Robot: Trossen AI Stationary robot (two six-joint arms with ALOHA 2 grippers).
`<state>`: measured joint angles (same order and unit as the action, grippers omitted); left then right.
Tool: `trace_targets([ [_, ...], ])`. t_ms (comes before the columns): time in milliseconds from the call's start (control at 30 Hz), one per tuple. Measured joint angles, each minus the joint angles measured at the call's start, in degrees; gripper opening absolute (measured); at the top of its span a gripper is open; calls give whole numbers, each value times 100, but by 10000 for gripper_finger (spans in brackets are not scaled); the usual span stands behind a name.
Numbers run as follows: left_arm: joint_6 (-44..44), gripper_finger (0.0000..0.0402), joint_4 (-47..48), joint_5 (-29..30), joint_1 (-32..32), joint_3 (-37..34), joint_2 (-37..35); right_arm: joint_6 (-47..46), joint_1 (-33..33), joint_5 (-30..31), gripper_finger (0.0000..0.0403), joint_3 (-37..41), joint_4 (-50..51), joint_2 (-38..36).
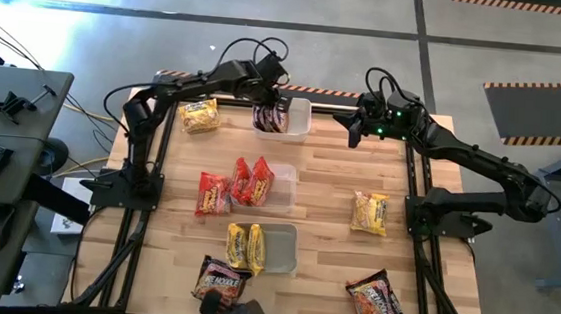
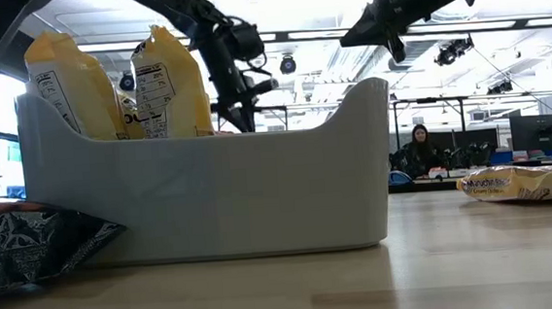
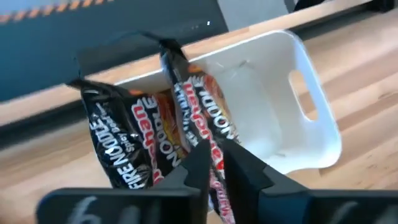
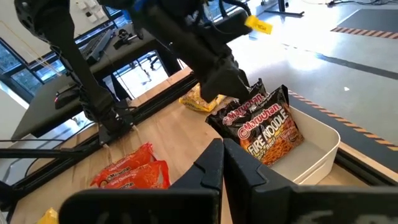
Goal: Sort Maruchan noodles
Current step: Adjust the right yellow noodle pack
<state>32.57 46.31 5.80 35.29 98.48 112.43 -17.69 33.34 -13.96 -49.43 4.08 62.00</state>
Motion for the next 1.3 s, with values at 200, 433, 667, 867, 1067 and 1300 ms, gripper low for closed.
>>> trace_targets([
  [200, -186, 2, 57, 300, -179, 0, -246, 1, 0, 0, 0, 0, -2, -2],
  [433, -375, 1, -350, 442, -426, -513, -838, 181, 0, 5, 0, 0, -2, -13],
  [667, -525, 0, -1903, 304, -851, -1712, -1730, 447, 0, -125, 0, 0, -4, -13],
  [867, -562, 0, -2882, 319, -1306, -2644, -2401, 494, 0, -528, 0, 0, -1, -13],
  [1067, -426, 0, -4044, 322, -1482, -3872, -3163, 383, -1, -596, 0, 0, 1, -13],
  [1300, -723, 0, -4529, -152, -1380, -4827, -4106, -174, -43, 59, 0, 0, 2, -13],
])
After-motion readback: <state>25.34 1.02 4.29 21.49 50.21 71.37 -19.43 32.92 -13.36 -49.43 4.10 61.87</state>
